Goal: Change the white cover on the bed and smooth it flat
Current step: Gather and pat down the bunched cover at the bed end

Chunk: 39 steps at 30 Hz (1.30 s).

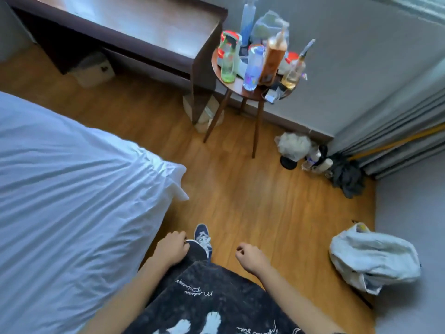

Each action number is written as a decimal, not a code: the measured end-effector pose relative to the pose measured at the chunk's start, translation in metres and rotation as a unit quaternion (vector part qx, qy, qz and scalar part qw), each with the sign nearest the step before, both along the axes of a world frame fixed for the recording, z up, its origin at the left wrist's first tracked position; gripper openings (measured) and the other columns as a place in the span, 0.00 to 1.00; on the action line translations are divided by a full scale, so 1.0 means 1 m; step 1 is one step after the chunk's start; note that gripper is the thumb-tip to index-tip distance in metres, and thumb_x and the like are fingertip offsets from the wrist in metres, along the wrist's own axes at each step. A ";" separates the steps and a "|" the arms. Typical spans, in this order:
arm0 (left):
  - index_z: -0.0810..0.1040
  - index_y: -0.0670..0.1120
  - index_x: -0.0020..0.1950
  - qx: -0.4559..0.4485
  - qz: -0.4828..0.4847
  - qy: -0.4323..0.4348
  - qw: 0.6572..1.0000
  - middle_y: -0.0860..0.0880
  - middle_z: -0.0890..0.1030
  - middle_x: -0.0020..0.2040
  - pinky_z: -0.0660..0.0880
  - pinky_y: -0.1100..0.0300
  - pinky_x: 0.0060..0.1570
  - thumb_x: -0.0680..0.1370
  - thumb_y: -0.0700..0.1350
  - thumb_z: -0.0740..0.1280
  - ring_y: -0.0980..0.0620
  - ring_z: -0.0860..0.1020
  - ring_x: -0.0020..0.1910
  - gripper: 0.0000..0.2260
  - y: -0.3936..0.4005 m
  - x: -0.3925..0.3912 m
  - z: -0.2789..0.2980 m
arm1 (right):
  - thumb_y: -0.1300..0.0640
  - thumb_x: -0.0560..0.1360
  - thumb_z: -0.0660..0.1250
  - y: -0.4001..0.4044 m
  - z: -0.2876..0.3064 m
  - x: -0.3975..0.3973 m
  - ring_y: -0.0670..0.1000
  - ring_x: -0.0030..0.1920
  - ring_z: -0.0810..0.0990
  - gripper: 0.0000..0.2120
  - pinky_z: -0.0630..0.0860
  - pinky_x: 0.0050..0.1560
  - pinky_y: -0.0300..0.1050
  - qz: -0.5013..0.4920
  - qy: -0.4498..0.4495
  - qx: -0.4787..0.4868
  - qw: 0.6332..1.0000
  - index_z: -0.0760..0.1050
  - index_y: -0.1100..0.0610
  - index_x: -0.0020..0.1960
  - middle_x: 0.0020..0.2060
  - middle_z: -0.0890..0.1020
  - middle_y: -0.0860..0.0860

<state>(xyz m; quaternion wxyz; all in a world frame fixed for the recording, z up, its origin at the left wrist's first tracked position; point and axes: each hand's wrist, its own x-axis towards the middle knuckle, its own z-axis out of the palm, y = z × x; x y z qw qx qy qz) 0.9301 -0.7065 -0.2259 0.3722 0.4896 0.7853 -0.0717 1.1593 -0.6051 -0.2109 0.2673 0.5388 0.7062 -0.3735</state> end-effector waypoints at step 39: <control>0.72 0.48 0.67 -0.012 0.507 -0.027 0.861 0.48 0.76 0.63 0.72 0.54 0.57 0.81 0.50 0.57 0.47 0.75 0.61 0.16 0.411 -0.719 0.015 | 0.51 0.80 0.57 0.524 0.026 -0.944 0.59 0.60 0.77 0.17 0.72 0.58 0.47 0.507 0.027 -0.049 0.860 0.74 0.56 0.63 0.61 0.79 0.55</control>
